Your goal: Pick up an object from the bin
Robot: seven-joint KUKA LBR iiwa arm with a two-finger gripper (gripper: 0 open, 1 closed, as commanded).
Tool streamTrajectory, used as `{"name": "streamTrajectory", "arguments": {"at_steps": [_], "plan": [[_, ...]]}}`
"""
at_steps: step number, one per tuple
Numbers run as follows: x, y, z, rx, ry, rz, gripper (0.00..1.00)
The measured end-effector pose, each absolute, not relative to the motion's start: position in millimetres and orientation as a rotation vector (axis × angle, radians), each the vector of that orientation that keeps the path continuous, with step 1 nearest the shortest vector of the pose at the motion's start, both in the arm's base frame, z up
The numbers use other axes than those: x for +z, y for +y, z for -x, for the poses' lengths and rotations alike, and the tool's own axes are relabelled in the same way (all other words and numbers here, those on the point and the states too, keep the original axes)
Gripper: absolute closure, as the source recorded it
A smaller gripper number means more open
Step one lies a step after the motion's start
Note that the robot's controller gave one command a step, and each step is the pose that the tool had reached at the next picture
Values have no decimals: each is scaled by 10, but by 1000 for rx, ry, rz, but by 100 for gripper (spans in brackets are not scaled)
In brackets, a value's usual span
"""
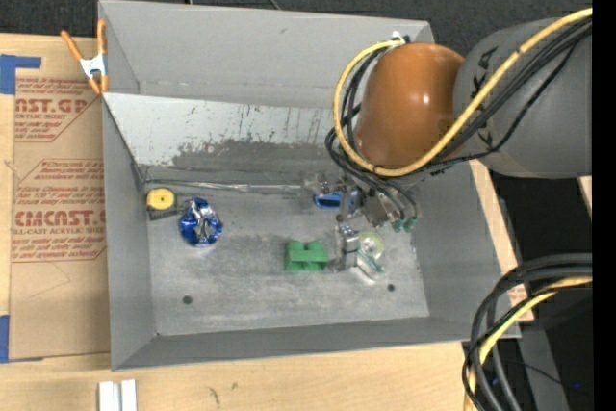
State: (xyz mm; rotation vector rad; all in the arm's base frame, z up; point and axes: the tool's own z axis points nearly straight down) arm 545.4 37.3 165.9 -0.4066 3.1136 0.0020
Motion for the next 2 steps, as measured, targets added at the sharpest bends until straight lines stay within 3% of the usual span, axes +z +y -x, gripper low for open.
{"name": "streamTrajectory", "arguments": {"at_steps": [1,2], "plan": [[784,49,-5234,1,3139,250,0],[692,416,-5337,2,3107,456,0]]}}
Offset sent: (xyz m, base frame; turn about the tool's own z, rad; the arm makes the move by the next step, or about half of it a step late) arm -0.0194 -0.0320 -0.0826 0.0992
